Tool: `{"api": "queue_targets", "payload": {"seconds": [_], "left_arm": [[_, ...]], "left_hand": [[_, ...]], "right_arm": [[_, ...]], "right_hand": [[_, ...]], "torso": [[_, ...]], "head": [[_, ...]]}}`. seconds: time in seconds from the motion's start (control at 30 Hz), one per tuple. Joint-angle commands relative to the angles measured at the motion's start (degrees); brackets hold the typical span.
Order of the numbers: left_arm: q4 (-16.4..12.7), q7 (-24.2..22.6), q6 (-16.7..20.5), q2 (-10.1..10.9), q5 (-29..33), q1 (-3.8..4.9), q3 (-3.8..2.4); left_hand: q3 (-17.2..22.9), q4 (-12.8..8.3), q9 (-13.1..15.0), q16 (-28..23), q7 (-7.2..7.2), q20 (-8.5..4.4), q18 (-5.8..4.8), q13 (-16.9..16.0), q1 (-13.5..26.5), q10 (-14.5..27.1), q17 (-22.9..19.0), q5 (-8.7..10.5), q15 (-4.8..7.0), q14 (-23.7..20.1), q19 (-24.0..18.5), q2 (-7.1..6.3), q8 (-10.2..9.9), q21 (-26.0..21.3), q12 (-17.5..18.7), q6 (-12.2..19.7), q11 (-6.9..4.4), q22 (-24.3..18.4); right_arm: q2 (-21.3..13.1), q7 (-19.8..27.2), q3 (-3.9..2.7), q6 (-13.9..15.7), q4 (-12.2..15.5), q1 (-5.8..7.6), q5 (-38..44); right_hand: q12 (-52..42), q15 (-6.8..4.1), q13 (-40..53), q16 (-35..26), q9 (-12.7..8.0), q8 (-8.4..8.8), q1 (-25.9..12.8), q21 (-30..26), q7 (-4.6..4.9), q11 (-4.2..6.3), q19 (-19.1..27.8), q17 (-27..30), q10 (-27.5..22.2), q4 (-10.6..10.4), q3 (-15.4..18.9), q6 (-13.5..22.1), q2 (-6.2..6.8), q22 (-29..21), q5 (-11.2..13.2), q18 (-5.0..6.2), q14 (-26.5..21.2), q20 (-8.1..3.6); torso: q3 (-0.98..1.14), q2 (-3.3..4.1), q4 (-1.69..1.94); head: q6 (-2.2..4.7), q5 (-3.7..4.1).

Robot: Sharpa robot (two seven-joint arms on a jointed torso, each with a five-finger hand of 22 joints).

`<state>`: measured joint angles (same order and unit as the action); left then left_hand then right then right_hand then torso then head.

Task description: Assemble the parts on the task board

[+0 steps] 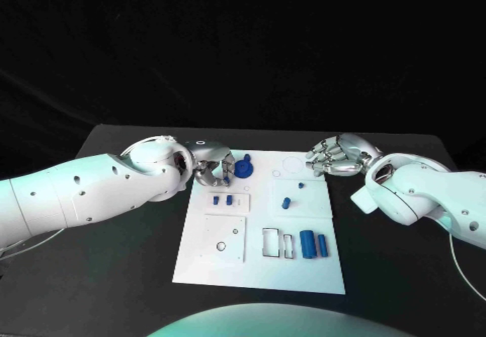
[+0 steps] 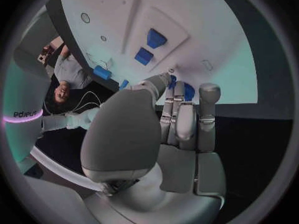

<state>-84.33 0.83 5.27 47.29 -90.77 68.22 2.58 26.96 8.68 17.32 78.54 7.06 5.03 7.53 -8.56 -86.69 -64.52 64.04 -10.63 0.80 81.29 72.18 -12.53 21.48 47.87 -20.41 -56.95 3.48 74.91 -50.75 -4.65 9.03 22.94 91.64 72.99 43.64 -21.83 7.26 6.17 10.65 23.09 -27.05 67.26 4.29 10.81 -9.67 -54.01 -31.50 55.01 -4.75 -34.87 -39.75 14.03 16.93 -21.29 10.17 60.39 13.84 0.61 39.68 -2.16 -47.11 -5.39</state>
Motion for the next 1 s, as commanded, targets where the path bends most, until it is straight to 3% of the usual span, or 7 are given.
{"api": "queue_targets", "payload": {"seconds": [0.03,1.0], "left_arm": [[0.2,-0.1,-2.0,-0.1,1.2,-0.03,-0.03],[1.5,-1.0,-3.7,-1.0,3.1,-0.34,0.01]], "left_hand": [[0.1,-0.3,0.1,0.0,0.04,0.43,-0.41,0.0,0.9,-0.5,0.0,0.09,-0.4,-0.1,-0.1,-0.03,-0.4,0.0,0.4,-0.3,-0.02,5.4],[0.2,-0.3,0.1,-0.1,0.03,0.51,-0.37,0.1,1.3,-0.6,-0.3,0.08,-0.45,-0.3,-0.3,-0.01,-0.6,-0.2,0.6,-0.3,0.0,5.4]], "right_arm": [[0.0,0.5,0.0,-0.4,0.1,-0.03,0.1],[0.1,0.5,0.0,-0.4,0.1,-0.03,0.1]], "right_hand": [[-0.2,-0.17,-0.1,-0.2,-0.1,-0.25,0.0,-0.3,2.14,0.13,0.0,0.1,-0.4,0.2,0.0,0.3,-0.44,-0.1,-0.2,0.34,-0.1,0.02],[-0.3,-0.17,-0.2,-0.3,-0.1,-0.34,0.1,-0.3,2.13,0.14,-0.1,0.1,-0.4,0.3,-0.1,0.3,-0.46,-0.3,-0.2,0.34,-0.1,0.01]], "torso": [[0.05,-0.02,-0.01],[0.02,-0.01,0.01]], "head": [[-0.04,0.03],[-0.45,0.03]]}}
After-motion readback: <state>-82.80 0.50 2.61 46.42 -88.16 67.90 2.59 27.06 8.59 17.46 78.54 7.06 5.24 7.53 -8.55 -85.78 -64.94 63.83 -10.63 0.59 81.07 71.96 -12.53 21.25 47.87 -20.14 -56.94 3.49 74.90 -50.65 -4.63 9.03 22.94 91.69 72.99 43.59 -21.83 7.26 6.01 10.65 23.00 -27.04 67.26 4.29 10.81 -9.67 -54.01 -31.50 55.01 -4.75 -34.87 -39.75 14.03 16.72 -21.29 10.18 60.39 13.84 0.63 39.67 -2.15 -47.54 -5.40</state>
